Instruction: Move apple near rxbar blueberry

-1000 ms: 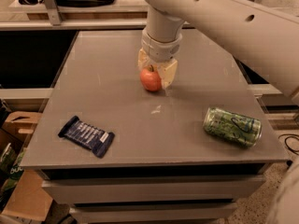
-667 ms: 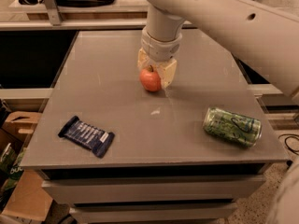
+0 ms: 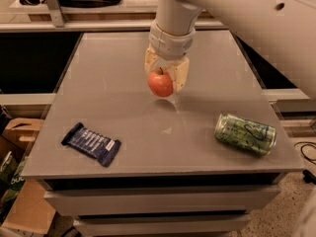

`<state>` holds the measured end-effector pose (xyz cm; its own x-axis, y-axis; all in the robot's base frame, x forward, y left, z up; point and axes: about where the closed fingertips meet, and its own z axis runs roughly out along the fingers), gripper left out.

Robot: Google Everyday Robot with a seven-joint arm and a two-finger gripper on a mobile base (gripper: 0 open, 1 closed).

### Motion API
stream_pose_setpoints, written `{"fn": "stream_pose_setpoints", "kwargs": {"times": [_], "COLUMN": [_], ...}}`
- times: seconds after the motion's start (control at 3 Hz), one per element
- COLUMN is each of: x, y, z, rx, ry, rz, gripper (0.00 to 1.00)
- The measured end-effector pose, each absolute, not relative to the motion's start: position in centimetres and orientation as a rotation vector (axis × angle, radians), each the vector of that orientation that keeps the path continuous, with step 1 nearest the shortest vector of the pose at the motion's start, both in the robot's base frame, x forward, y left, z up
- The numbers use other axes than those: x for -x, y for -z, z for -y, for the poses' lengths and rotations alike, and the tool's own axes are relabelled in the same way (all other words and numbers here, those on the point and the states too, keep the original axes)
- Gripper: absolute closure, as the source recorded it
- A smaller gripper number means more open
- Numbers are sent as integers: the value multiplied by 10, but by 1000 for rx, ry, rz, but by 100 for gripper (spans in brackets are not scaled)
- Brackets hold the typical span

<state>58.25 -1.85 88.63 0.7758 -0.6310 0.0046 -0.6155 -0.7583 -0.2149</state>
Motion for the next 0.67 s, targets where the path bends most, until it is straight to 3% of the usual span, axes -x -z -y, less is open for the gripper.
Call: {"fn": "stream_pose_setpoints", "kwargs": {"times": [0.67], "x": [-517], "y": [-911], "z": [4], "rx": [2799], "ry": [-15], "rz": [-738], "gripper": [100]}}
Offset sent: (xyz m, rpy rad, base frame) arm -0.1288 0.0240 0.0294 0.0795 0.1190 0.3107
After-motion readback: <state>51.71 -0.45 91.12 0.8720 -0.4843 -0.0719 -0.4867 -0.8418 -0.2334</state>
